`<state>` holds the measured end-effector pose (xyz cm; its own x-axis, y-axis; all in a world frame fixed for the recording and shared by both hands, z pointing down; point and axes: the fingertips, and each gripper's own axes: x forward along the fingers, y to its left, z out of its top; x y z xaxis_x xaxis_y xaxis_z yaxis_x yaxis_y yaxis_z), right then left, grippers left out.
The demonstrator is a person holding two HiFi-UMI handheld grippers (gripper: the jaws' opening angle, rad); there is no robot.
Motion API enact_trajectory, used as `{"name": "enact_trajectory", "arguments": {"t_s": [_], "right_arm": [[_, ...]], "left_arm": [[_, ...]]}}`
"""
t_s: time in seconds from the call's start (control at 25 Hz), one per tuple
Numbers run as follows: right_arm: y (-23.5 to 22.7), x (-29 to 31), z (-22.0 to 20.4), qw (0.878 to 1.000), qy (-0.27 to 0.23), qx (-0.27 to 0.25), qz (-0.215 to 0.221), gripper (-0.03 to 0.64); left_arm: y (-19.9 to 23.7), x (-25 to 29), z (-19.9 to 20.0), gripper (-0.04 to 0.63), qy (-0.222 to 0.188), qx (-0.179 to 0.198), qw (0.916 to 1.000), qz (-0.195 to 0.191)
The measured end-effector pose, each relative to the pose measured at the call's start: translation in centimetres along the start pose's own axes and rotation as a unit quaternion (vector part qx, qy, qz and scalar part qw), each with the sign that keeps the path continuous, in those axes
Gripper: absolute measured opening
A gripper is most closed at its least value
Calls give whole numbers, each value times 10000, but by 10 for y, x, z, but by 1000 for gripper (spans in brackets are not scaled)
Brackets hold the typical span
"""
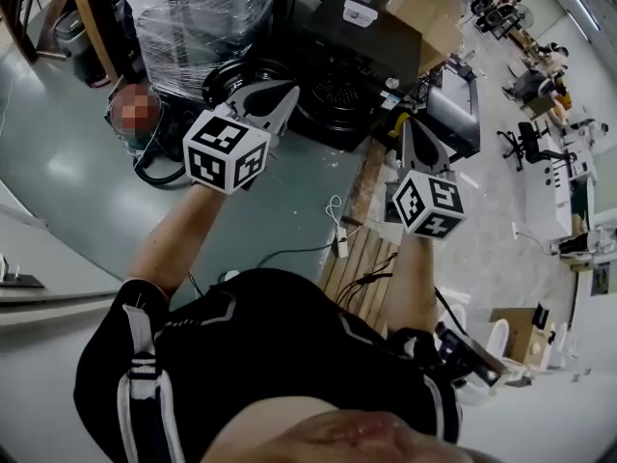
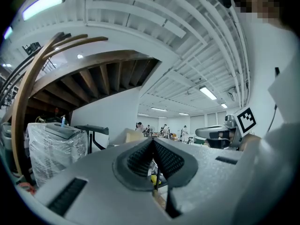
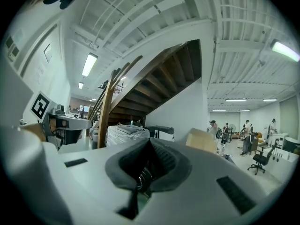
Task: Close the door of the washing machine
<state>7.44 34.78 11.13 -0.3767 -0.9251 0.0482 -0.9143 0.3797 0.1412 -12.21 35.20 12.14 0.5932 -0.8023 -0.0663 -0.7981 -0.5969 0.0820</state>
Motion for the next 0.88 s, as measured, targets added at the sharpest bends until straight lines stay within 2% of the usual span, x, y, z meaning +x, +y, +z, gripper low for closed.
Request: {"name": "enact_trajectory", "arguments": {"t_s": [0.08,0.28,0.52,0.68,0.88], "right_arm": [[13,10,-1,10000,7,28,46,5],[24,20,-7,9999,104,74,-107,5],[54,38,0,9999,30,32,-105,5],[68,53,0,9999,124,-48,-81,5],[64,82,6,10000,-76,7,62,5]], "left_arm": [[15,-9,0,3,-20,-115,9999,44],[31,-18,-3,3,-89,15,9999,80],[62,-32,-1,3,-137,-37,9999,23],[77,-31,-4,4,-132,86,9999,43],[96,-10,-10,3,-93,154,9998,116]]}}
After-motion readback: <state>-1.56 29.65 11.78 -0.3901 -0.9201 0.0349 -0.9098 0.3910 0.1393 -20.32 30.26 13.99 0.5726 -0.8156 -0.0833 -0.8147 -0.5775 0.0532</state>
